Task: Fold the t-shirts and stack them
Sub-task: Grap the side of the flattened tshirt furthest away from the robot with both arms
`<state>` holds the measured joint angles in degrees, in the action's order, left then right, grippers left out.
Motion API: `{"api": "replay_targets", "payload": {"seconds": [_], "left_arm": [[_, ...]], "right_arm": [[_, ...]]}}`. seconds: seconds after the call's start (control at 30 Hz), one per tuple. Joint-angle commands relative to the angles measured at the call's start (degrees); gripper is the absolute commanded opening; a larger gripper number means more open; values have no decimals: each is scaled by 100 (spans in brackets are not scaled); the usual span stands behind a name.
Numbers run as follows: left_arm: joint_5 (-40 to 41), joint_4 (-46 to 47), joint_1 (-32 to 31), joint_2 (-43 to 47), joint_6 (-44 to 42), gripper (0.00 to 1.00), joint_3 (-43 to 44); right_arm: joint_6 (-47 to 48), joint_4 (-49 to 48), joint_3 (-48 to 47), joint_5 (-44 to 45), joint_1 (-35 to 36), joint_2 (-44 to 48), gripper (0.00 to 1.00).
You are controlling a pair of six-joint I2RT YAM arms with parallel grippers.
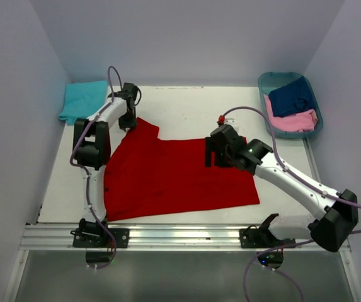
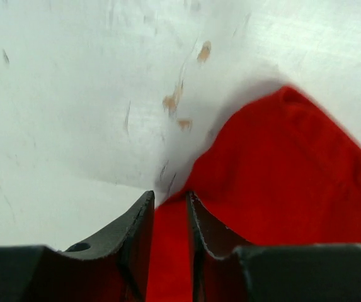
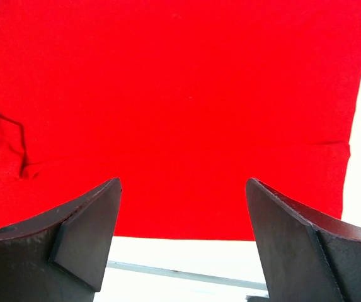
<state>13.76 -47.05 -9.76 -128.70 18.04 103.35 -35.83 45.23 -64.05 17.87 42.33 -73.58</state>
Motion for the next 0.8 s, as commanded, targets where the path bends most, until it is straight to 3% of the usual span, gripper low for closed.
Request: {"api": "replay_targets", "payload": {"seconds": [0.0, 0.33, 0.77], "left_arm": [[-22, 608, 35, -110, -213, 30, 537], [-1217, 1180, 106, -339, -582, 34, 712], [-1666, 1145, 334, -1051, -706, 38, 1389]], "right_arm": [[59, 117, 121, 305, -14, 344, 83], [50, 267, 174, 481, -23, 450, 83], [112, 328, 130, 586, -23, 380, 82]]}}
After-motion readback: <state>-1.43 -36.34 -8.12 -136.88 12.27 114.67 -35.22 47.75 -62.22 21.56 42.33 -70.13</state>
